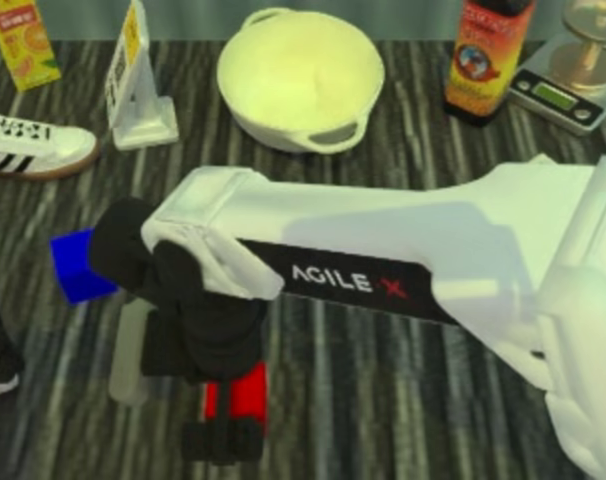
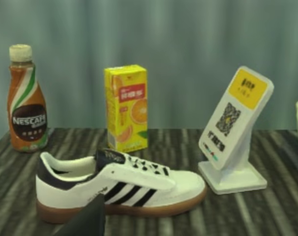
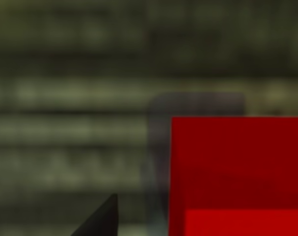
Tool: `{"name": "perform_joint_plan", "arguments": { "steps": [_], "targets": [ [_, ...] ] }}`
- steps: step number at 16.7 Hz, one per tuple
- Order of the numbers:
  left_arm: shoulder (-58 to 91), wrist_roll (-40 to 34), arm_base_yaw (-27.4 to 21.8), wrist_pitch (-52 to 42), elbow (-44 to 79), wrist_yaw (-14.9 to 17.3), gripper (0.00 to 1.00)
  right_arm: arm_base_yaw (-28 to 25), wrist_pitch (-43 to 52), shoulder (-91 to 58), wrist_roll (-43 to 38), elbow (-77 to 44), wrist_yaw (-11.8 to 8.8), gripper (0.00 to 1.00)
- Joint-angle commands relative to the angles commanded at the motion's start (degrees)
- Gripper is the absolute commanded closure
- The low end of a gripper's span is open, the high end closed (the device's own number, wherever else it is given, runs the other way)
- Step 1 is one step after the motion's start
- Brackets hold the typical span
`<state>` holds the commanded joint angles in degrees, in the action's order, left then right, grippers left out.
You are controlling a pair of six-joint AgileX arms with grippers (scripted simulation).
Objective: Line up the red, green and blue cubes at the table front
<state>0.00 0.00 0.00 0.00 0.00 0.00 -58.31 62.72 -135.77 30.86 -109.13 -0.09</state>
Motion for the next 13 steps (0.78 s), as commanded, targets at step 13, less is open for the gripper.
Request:
{"name": "perform_joint_plan", "arguments": {
  "steps": [13],
  "targets": [
    [0.00,0.00,0.00,0.00,0.00,0.00,0.00,-0.28,12.67,1.69,0.14,-10.55,-0.04,0.00]
  ]
}}
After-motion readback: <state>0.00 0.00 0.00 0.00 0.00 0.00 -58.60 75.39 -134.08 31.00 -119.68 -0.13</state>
